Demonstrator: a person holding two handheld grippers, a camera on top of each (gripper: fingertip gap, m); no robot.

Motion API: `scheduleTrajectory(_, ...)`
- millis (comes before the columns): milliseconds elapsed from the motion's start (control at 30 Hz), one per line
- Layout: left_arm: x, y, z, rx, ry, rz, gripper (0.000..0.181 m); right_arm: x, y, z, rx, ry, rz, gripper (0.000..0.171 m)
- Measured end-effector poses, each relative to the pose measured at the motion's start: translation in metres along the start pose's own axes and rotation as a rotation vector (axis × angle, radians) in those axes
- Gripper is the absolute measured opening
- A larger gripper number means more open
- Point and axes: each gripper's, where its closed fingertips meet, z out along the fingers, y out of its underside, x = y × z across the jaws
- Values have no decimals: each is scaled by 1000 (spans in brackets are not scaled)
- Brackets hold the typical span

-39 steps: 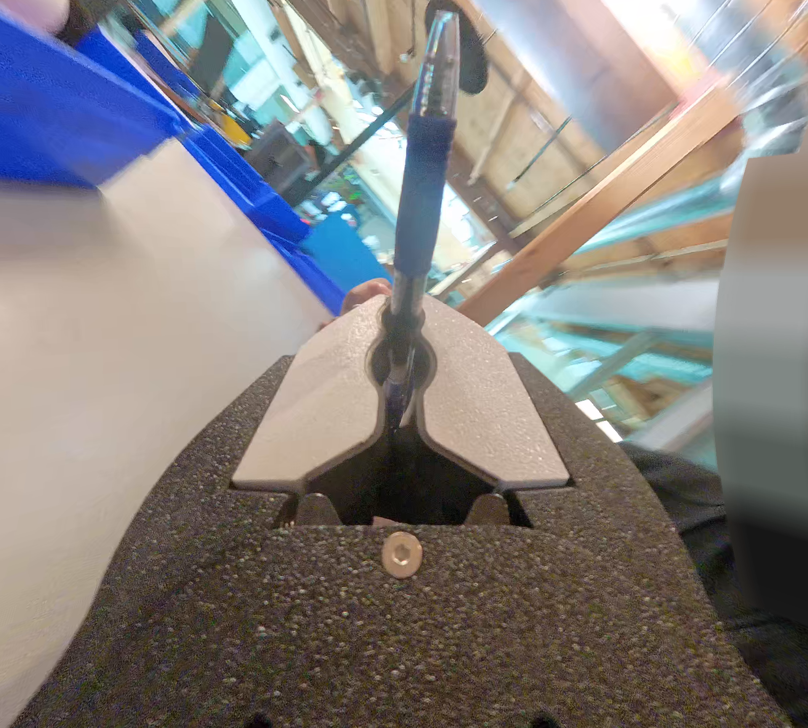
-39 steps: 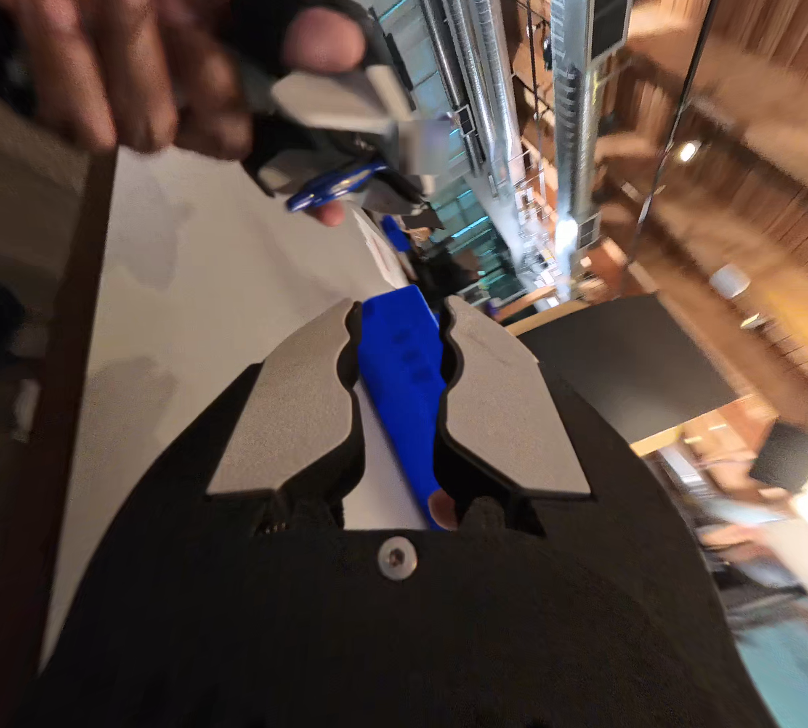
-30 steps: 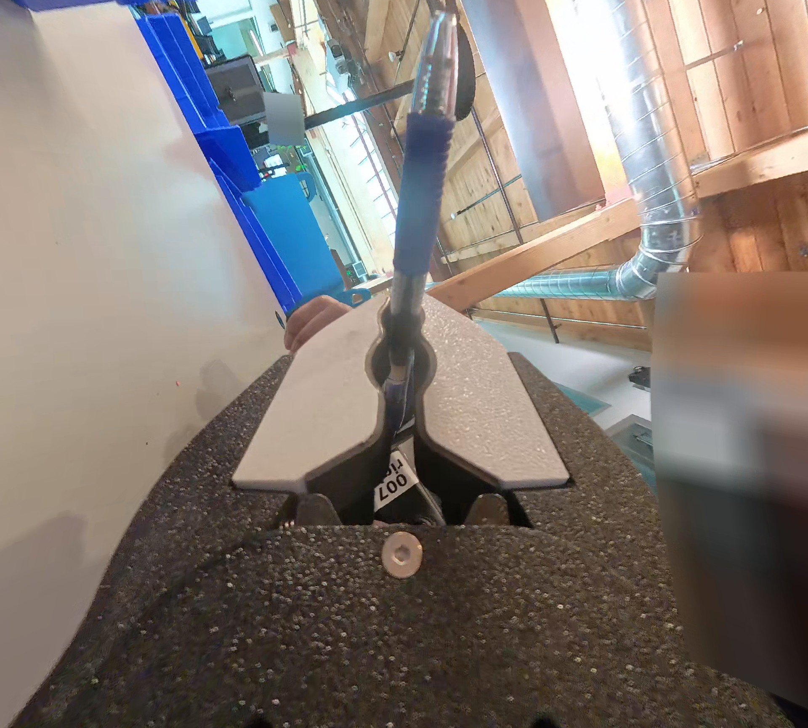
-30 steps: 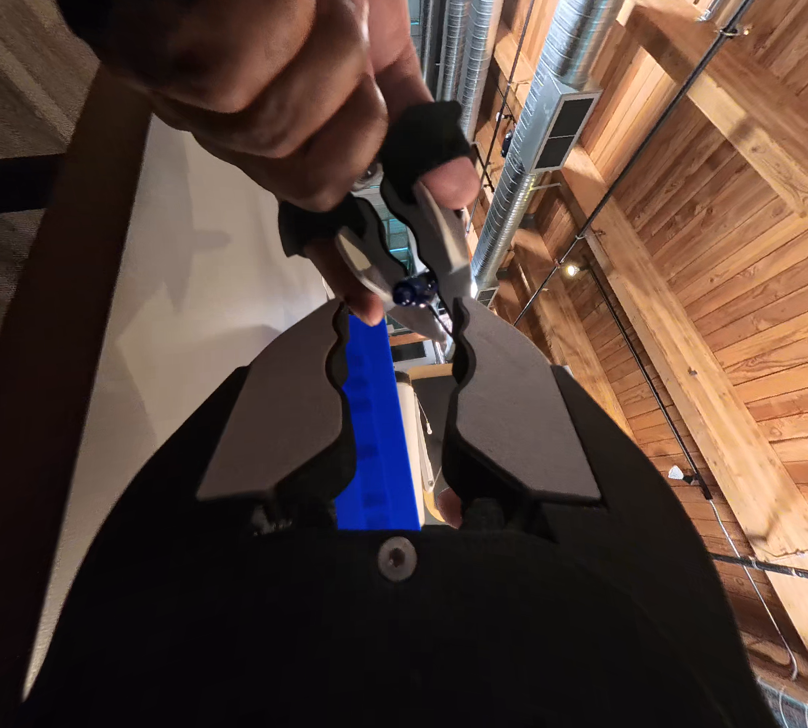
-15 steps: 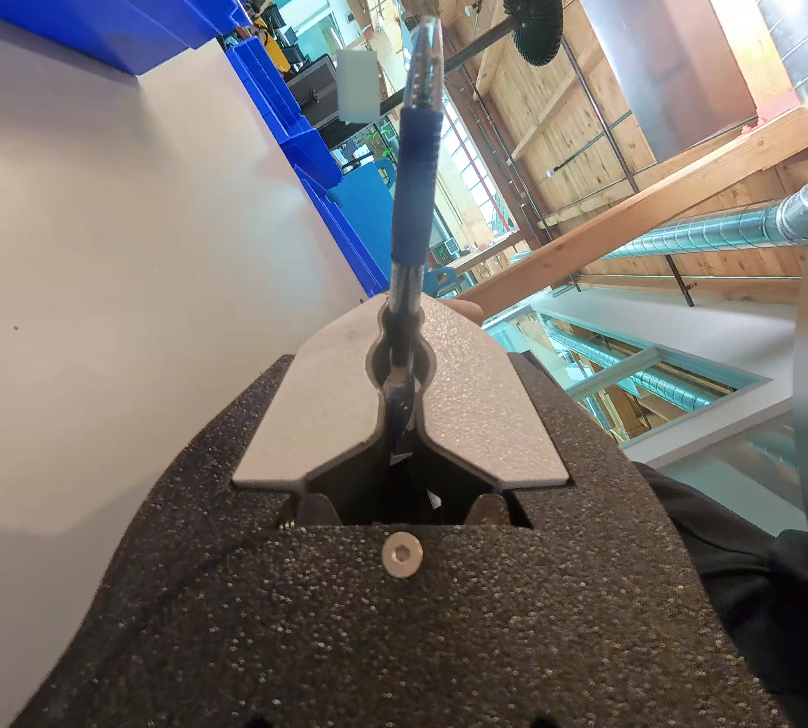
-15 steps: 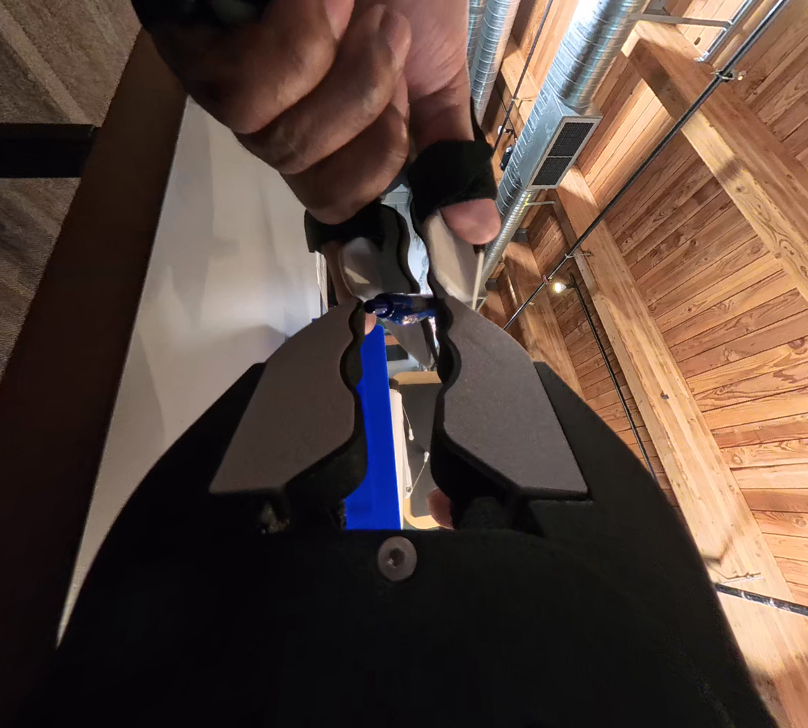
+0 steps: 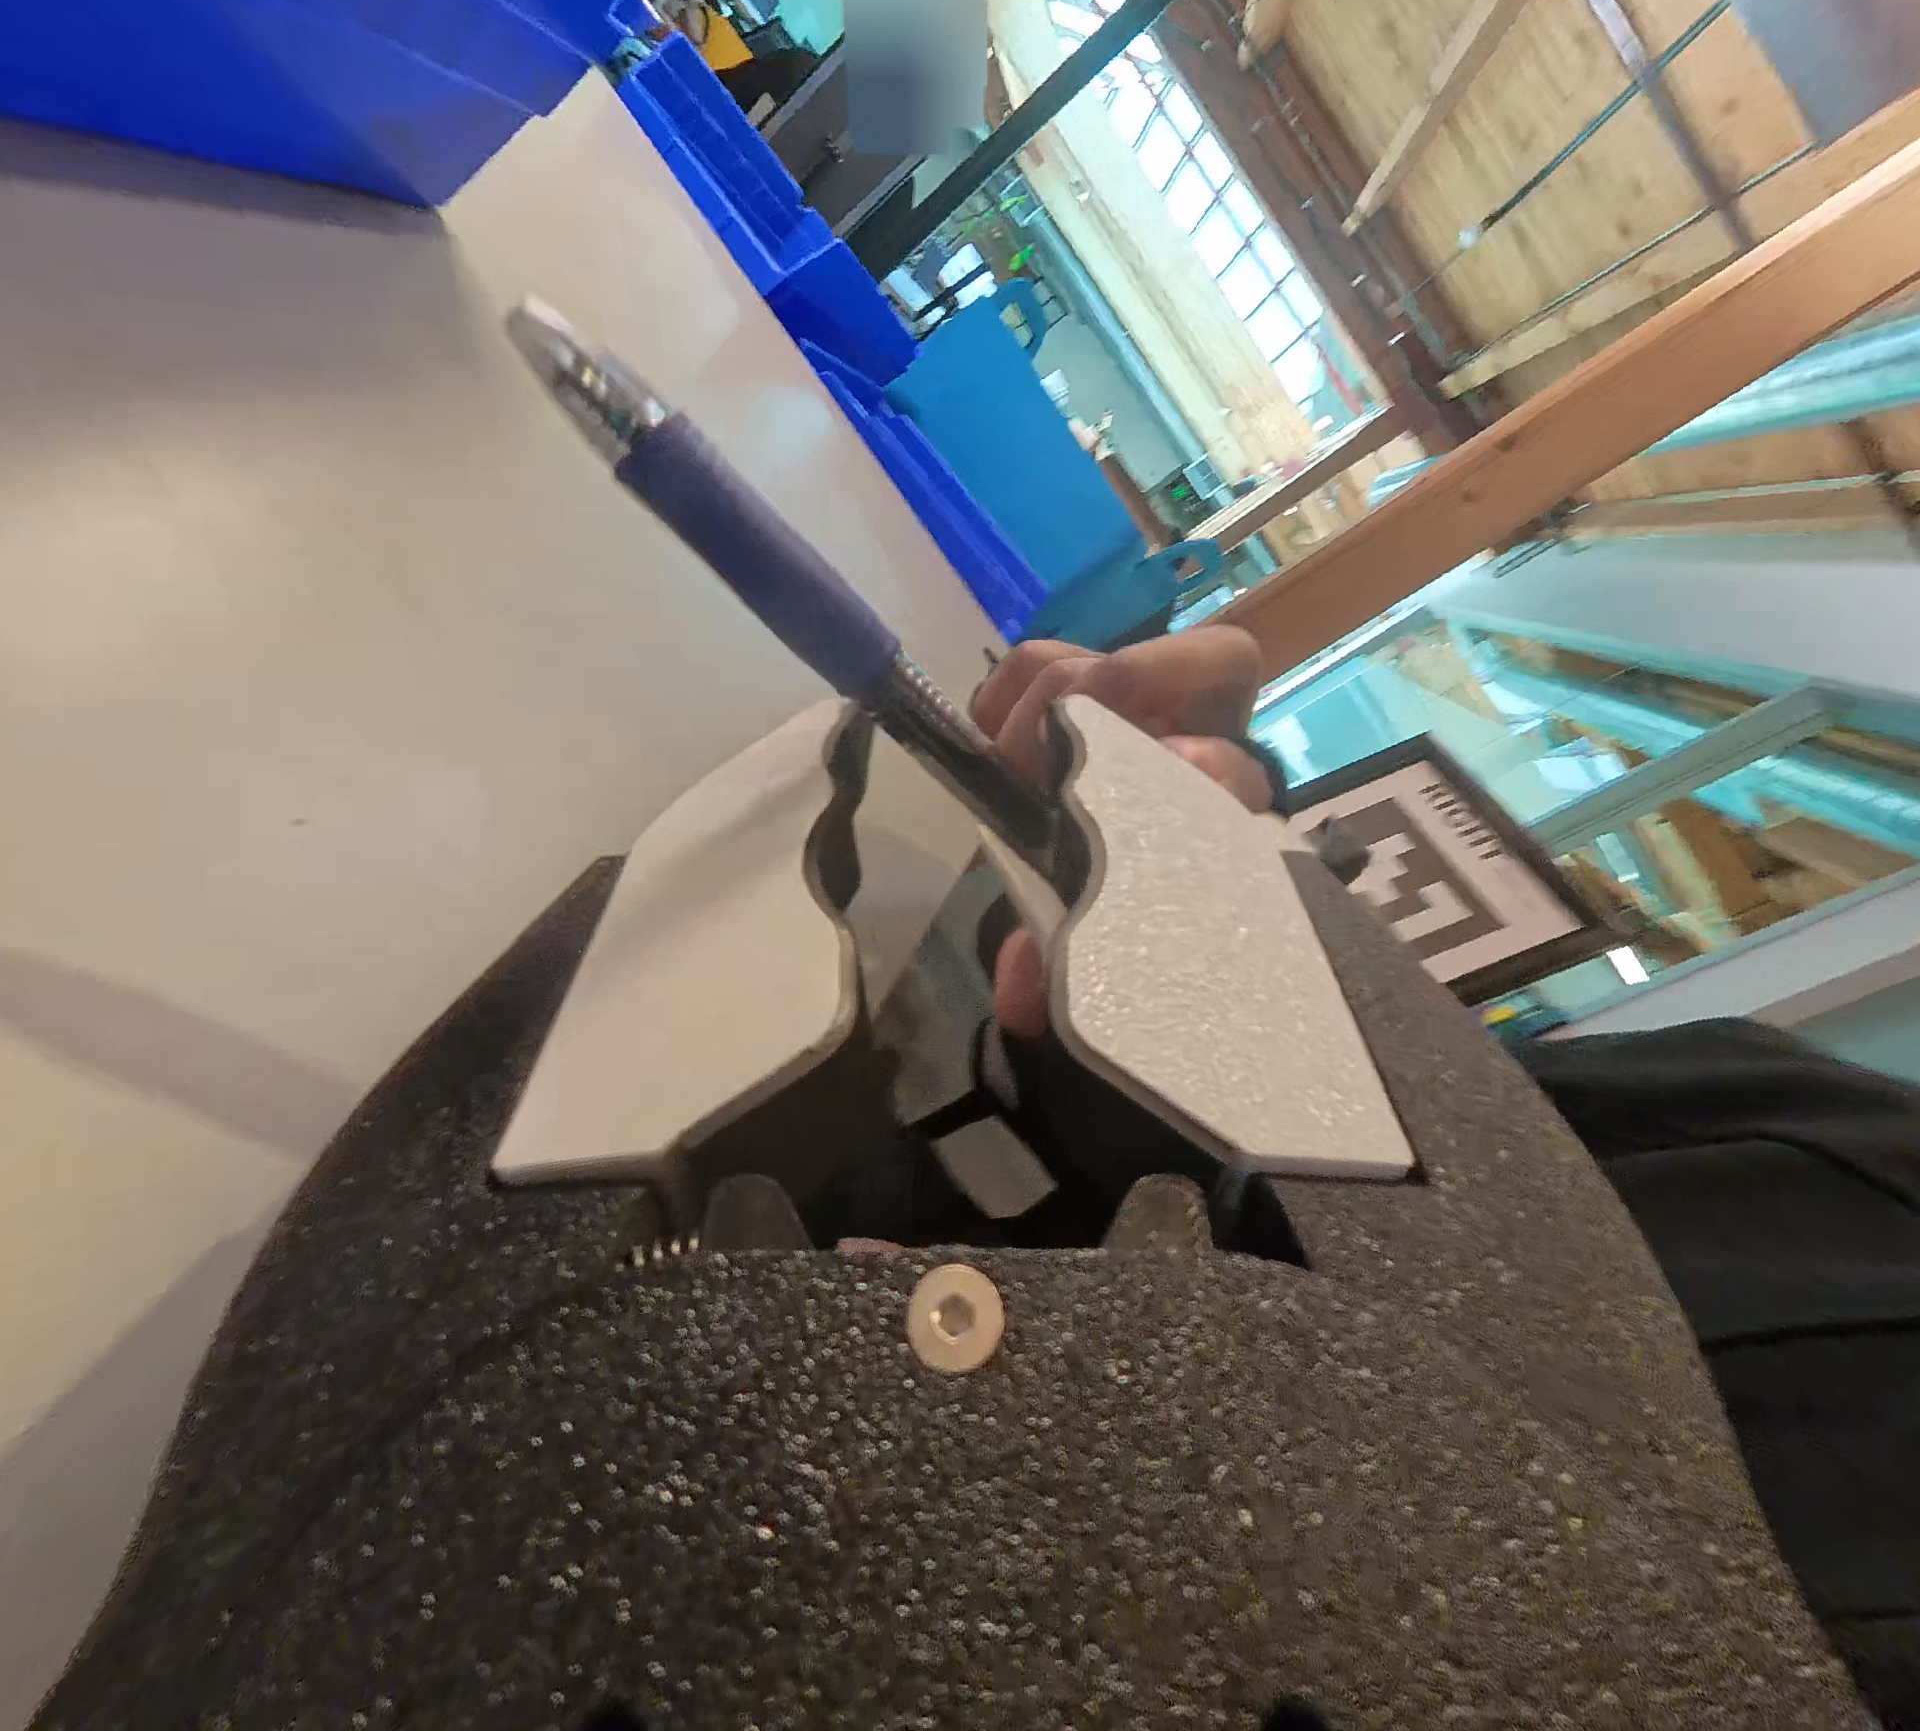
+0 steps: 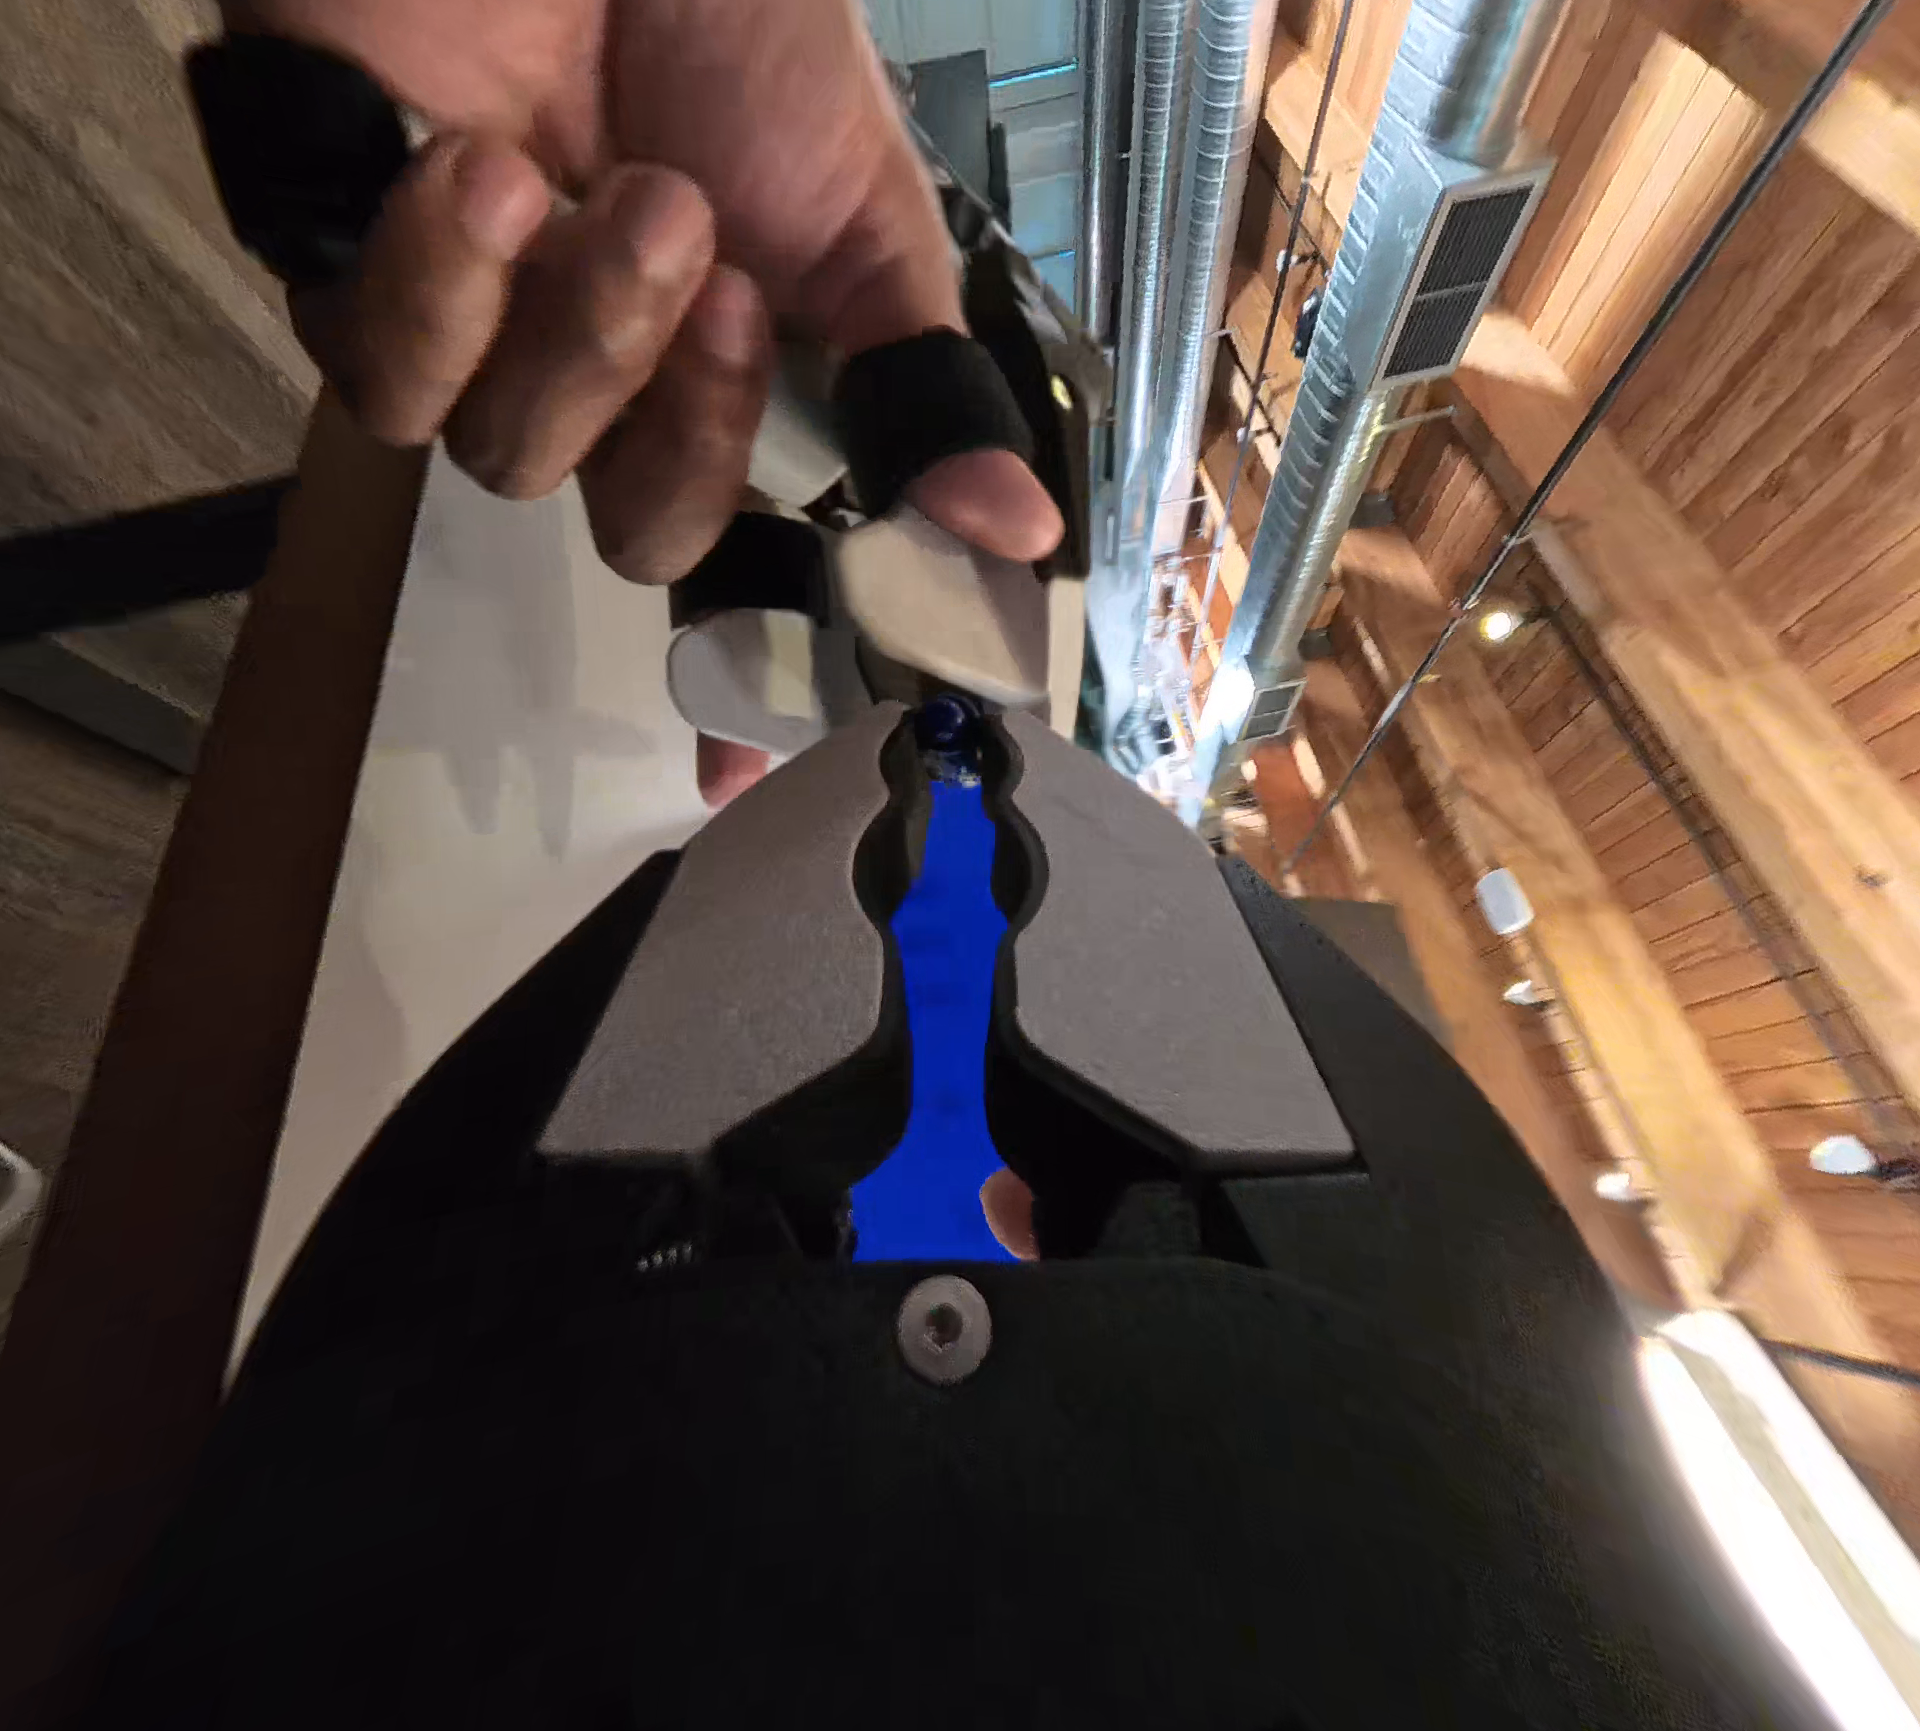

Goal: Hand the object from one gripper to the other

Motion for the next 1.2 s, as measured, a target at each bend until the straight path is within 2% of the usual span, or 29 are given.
scheduleTrajectory(100,-7,-4,-10,-46,-95,216,45,4,7,-2,-3,-51,183,10)
scheduleTrajectory(167,2,-7,-19,-66,-81,362,50,11,14,-3,-12,-52,293,11)
scheduleTrajectory(233,0,-12,-31,-81,-150,556,45,21,19,-6,-4,-65,446,10)
scheduleTrajectory(333,-9,-18,-49,-124,-297,895,46,36,30,-13,3,-74,636,10)
scheduleTrajectory(400,-9,-23,-57,-135,-397,1218,51,38,37,-16,-9,-138,791,10)
scheduleTrajectory(500,2,-20,-60,-143,-478,1775,49,36,38,-24,10,-284,1049,11)
scheduleTrajectory(567,3,-20,-60,-132,-543,2011,46,34,31,-30,54,-401,1211,11)
scheduleTrajectory(767,-7,-17,-59,-191,-584,2229,47,23,14,-57,165,-742,1548,11)
scheduleTrajectory(867,-12,4,-47,-223,-472,2226,48,23,11,-59,210,-809,1659,10)
scheduleTrajectory(1033,12,53,-7,-175,-213,2285,57,13,7,-57,267,-918,1798,10)
scheduleTrajectory(1200,26,66,8,-87,-169,2307,56,14,16,-57,354,-945,1930,11)
